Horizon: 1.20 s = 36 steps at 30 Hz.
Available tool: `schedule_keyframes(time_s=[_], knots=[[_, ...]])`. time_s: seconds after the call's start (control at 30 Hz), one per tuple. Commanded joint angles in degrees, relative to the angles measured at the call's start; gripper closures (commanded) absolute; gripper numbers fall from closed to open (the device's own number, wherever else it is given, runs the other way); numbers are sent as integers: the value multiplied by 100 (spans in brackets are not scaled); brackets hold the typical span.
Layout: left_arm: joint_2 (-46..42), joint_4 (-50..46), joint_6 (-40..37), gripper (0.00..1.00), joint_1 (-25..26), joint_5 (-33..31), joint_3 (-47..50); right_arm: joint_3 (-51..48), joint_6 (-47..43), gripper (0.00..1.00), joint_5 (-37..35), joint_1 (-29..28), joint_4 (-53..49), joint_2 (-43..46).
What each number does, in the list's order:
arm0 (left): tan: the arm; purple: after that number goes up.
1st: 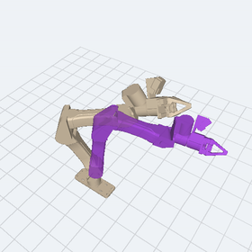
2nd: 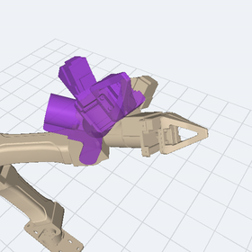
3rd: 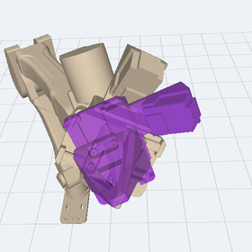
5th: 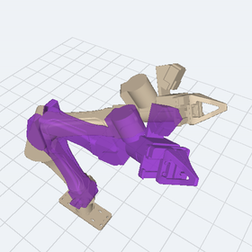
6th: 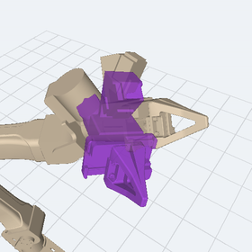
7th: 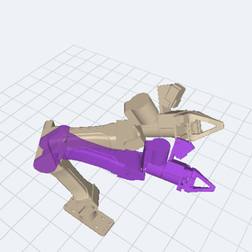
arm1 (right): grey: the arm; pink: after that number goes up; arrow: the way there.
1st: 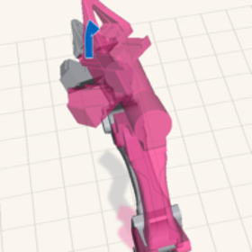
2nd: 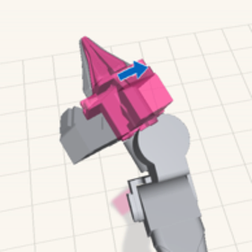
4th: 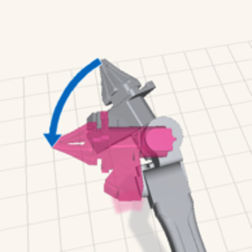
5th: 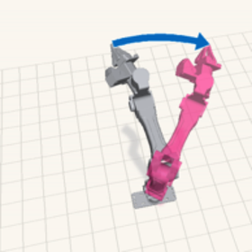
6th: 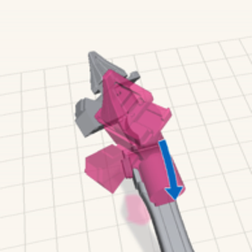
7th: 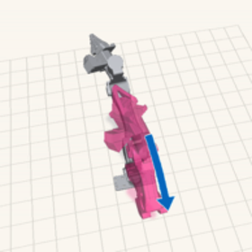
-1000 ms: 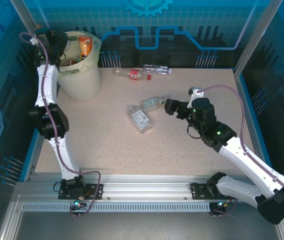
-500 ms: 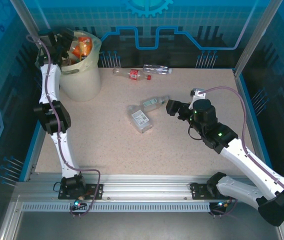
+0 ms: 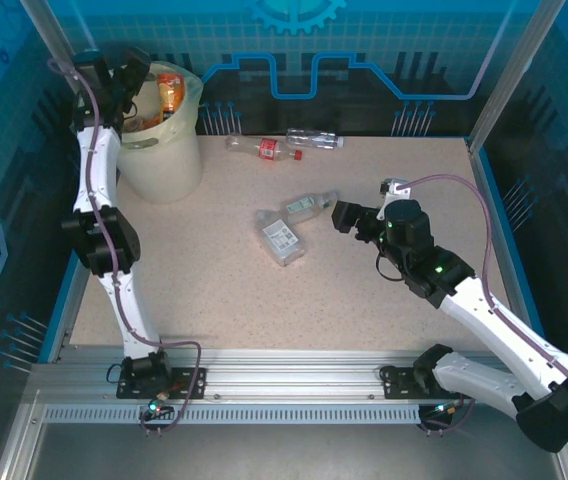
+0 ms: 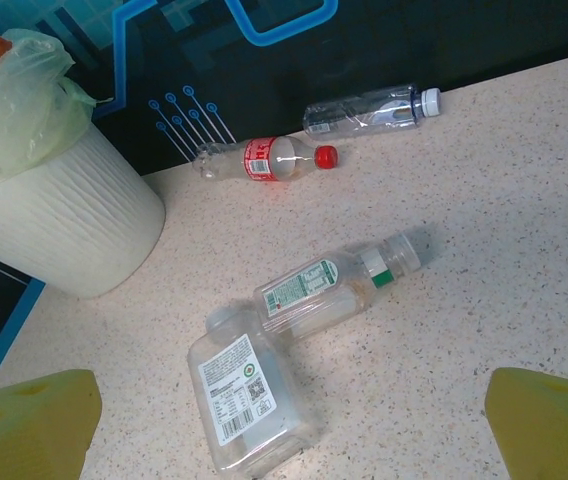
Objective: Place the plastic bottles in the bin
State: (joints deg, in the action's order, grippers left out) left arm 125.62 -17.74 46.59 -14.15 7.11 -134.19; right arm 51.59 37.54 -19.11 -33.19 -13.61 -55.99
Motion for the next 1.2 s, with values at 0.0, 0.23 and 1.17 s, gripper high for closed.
schedule_keyframes(time_s=[0.0, 0.23, 1.17], knots=[[-634, -34, -299, 1, 185, -614, 341, -58, 60, 0, -62, 98, 103, -25], [-1173, -112, -1099, 1, 659, -1339, 581, -88, 17, 0, 13, 115, 165, -155], [-4996, 382, -1597, 1, 2518, -2810, 5420, -747, 87, 0, 513, -30, 767, -1215]])
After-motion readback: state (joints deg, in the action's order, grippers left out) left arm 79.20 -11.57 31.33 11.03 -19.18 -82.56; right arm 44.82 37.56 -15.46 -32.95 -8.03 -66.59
